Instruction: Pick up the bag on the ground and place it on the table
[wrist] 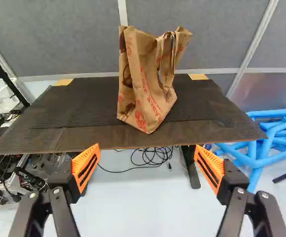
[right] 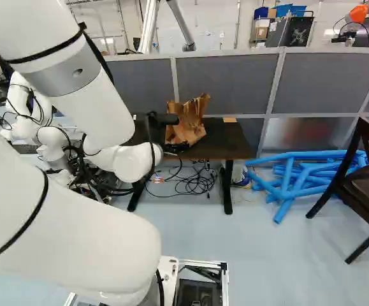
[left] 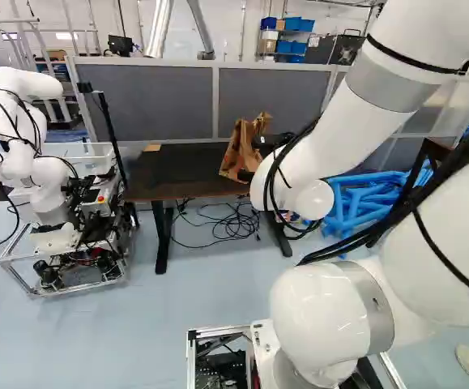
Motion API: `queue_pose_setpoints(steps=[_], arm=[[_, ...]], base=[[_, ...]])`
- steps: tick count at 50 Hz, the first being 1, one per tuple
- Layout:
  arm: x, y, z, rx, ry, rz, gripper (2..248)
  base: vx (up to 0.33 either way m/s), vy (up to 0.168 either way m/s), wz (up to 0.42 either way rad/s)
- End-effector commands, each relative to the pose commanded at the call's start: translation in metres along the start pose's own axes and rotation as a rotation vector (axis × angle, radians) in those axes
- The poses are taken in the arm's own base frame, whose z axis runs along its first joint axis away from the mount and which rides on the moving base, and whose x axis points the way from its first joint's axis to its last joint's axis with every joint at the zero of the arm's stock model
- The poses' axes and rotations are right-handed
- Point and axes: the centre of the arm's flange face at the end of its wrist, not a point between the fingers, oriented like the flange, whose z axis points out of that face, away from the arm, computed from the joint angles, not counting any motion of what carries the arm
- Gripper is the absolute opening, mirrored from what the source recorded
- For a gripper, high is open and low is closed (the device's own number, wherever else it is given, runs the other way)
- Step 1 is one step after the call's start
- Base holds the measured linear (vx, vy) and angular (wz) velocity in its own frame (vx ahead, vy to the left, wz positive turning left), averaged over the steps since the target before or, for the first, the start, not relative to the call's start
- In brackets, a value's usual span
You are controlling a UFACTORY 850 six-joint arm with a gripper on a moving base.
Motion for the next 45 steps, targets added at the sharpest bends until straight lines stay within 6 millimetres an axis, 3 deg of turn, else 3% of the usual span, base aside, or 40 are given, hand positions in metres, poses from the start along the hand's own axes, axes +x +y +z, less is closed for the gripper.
queue_pose_setpoints(steps=[45], arm=[[-0.017, -0.001, -0.013, 0.009, 0.052, -0.022, 247]], base=[[0.000, 0.000, 0.000]])
